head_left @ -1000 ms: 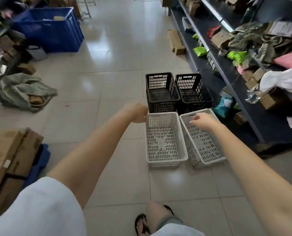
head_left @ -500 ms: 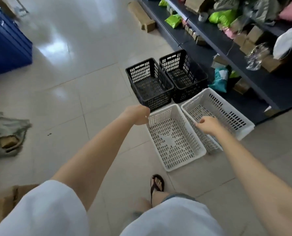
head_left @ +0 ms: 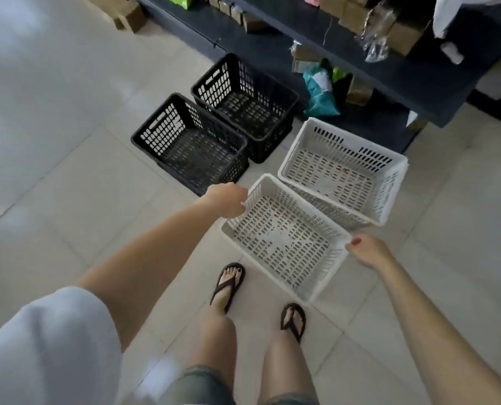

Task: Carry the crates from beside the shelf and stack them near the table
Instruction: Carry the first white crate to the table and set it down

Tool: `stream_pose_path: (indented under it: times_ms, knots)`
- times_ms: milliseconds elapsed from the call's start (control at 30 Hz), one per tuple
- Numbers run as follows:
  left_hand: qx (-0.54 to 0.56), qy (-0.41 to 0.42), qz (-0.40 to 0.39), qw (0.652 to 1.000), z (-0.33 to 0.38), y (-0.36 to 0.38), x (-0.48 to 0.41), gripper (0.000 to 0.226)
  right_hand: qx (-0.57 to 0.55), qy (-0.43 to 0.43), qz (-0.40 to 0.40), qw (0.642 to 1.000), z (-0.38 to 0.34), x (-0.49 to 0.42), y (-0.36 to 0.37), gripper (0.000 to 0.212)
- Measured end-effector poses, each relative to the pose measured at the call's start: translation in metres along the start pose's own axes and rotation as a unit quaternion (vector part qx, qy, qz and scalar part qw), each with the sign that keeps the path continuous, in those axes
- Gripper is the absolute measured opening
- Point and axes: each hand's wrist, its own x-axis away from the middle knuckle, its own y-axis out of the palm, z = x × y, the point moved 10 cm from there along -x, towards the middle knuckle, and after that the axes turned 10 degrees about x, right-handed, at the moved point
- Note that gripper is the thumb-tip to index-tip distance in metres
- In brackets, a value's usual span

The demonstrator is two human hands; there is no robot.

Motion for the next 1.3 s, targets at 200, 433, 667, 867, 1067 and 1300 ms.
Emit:
stream_pose_path:
  times_ms: [200,433,667,867,1067,1300]
  knots:
    - [-0.008,0.029,-0.028,0.999,-0.034,0.042,-0.113,0.038,-0.074,0.097,-0.08,0.989,0.014,-0.069,0.093,0.022]
    - [-0.033,0.034,-0.047,0.998,-0.058,0.148,-0.269,0.045,-0.094,0.199,-0.059,0.974,0.058,-0.173,0.201,0.045]
    - [-0.072,0.008,-0.064,0.995,-0.086,0.239,-0.361,0.059,-0.135,0.256,-0.042,0.956,0.085,-0.234,0.279,0.047]
    - [-0.028,-0.013,-0.014,0.999,-0.101,0.257,-0.379,0.044,-0.15,0.309,-0.04,0.938,0.101,-0.243,0.315,0.051]
    - [-0.063,-0.006,0.007,0.998,-0.091,0.246,-0.367,0.042,-0.129,0.273,-0.01,0.953,0.111,-0.237,0.316,0.052]
    - [-0.078,0.011,-0.001,0.997,-0.062,0.216,-0.321,0.028,-0.121,0.257,0.03,0.958,0.136,-0.192,0.289,0.036]
